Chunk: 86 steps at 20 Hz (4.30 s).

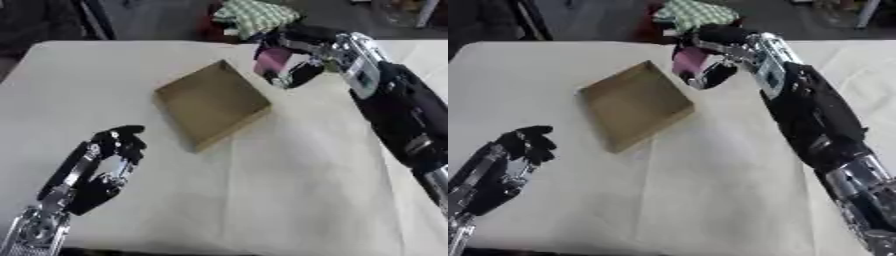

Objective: Pick up objects on the table and place them in the box.

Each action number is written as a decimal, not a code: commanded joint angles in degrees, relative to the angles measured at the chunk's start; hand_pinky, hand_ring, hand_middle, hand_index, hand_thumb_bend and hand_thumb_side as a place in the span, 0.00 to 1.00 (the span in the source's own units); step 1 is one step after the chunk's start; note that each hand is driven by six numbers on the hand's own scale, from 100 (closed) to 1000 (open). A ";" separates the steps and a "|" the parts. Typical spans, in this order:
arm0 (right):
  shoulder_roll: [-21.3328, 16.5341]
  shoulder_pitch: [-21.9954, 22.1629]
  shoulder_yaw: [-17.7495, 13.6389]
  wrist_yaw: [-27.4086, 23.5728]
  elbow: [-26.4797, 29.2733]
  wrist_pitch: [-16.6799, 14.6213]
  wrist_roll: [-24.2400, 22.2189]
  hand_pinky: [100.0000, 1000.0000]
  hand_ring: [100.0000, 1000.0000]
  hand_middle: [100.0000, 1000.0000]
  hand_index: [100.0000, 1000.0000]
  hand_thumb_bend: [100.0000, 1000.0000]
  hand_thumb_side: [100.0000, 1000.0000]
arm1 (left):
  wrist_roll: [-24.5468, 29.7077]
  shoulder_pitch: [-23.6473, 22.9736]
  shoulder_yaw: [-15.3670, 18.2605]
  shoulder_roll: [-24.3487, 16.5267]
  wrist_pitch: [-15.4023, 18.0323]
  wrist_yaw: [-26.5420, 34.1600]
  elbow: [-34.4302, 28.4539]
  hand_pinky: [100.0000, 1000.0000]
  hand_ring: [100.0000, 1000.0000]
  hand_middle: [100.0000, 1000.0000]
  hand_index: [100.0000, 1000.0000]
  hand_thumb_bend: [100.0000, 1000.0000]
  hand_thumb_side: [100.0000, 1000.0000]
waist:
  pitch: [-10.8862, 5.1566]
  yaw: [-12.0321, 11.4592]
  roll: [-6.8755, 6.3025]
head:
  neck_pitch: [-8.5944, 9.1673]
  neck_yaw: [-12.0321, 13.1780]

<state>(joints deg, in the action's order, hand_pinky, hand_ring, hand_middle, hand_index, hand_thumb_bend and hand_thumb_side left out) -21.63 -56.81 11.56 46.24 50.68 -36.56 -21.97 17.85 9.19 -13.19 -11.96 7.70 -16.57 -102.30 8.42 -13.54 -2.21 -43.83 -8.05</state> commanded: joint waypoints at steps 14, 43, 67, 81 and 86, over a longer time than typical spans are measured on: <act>2.16 -1.87 -2.26 12.06 -4.89 1.81 4.49 0.44 0.50 0.76 0.92 0.00 0.00 | 3.37 4.57 -2.72 0.87 1.04 1.21 -0.15 0.59 0.56 0.57 0.84 0.00 0.69 | 1.30 -7.03 0.89 | 1.88 -9.17; -9.86 -1.76 -8.59 10.11 -6.14 12.93 16.73 0.89 0.94 0.99 0.99 0.00 0.48 | 2.04 3.43 -1.38 -0.17 0.72 0.90 -0.21 0.59 0.56 0.57 0.84 0.00 0.70 | 1.58 -3.02 0.87 | 3.52 -6.16; -16.00 0.75 -13.91 9.28 -19.97 24.13 23.56 0.86 0.91 0.95 0.98 0.00 0.59 | 1.74 2.99 -1.07 -0.68 0.63 0.88 -0.21 0.59 0.56 0.57 0.84 0.00 0.70 | 1.93 -2.32 0.79 | 4.95 -9.23; -15.24 1.07 -14.01 11.41 -25.72 23.52 23.15 0.85 0.88 0.83 0.93 0.00 0.53 | 2.18 3.43 -1.40 -0.49 0.73 1.03 -0.29 0.59 0.56 0.57 0.84 0.00 0.71 | 2.14 -3.52 0.87 | 5.74 -10.57; -14.77 1.05 -13.86 12.66 -24.73 22.53 23.50 0.80 0.78 0.57 0.72 0.00 0.10 | 2.20 3.44 -1.41 -0.46 0.72 1.05 -0.28 0.59 0.56 0.57 0.84 0.00 0.71 | 2.10 -3.57 0.87 | 5.73 -10.79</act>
<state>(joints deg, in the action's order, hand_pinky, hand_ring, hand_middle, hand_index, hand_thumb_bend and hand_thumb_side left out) -35.52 -54.90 -2.29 58.22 25.09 -13.65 1.53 19.93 11.85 -14.72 -11.52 8.31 -15.67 -101.76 11.30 -17.00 -1.33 -38.72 -18.71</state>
